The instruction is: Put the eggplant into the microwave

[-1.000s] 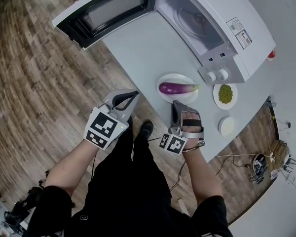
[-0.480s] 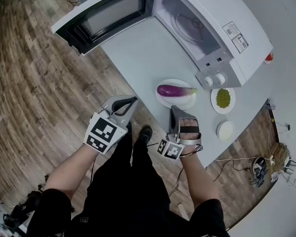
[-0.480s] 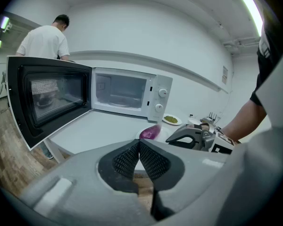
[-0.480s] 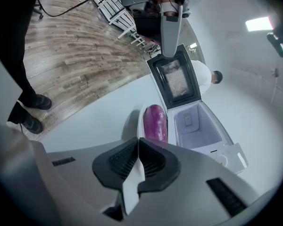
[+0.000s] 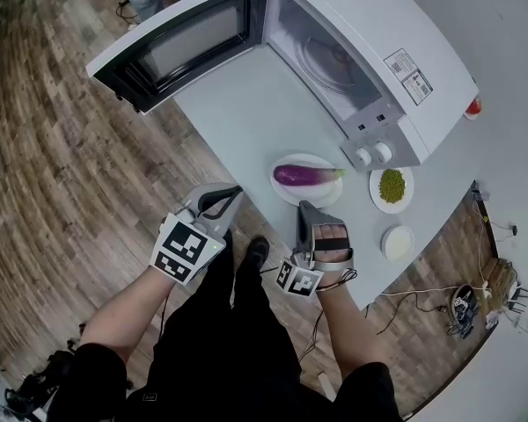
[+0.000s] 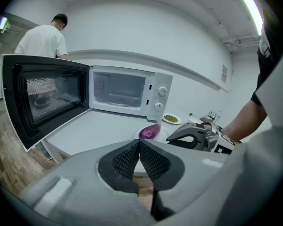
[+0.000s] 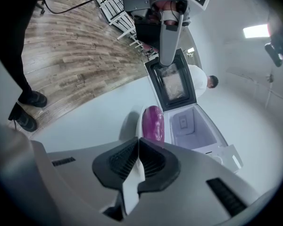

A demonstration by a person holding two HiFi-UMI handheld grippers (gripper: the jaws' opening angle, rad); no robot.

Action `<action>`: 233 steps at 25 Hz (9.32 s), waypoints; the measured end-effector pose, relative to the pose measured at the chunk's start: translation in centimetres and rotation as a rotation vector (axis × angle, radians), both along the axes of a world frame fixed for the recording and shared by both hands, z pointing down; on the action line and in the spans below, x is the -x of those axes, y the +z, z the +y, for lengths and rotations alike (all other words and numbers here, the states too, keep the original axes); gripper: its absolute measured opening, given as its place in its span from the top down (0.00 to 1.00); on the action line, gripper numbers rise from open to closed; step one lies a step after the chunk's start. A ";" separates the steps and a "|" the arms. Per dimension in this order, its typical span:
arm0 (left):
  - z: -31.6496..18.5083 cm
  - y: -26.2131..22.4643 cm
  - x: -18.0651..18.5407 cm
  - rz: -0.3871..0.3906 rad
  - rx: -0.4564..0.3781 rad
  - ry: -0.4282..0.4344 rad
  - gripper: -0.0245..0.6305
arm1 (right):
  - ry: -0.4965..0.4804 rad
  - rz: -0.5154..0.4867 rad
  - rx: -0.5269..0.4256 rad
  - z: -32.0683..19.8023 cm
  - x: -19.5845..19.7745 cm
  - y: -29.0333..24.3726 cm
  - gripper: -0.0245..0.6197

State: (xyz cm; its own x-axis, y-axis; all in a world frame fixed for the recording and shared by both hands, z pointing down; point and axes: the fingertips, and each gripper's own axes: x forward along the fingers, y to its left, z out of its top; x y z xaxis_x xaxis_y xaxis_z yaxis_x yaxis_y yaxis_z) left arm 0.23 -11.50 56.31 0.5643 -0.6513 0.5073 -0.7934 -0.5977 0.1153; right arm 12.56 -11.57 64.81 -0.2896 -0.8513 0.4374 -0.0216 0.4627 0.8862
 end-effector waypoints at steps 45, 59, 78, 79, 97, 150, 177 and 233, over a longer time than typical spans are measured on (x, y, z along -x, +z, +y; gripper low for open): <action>-5.5 -6.8 4.4 -0.027 -0.169 0.024 0.95 | 0.014 -0.052 -0.216 -9.2 7.9 -12.4 0.93; -15.2 -7.2 2.9 -0.047 -0.211 0.005 0.95 | 0.048 -0.075 -0.211 -18.2 6.8 -10.5 0.93; -21.3 -3.5 1.3 -0.019 -0.212 0.219 0.95 | 0.320 0.001 -0.189 -24.6 5.4 -6.3 0.93; -21.4 -3.3 1.2 -0.016 -0.209 0.225 0.95 | 0.331 0.001 -0.187 -24.8 5.3 -6.2 0.93; -23.8 -4.4 1.5 -0.014 -0.187 0.251 0.95 | 0.435 0.004 -0.097 -28.5 5.0 -5.9 0.93; -24.1 -5.0 3.1 -0.028 -0.109 0.242 0.95 | 0.570 -0.179 0.176 -27.3 3.7 -5.1 0.84; -22.1 -8.1 5.8 0.035 -0.118 0.224 0.95 | 0.653 -0.386 0.209 -27.5 5.1 -9.0 0.91; 5.0 -28.1 1.0 0.206 -0.306 0.346 0.95 | 0.362 -1.447 0.369 9.5 4.9 -34.7 0.94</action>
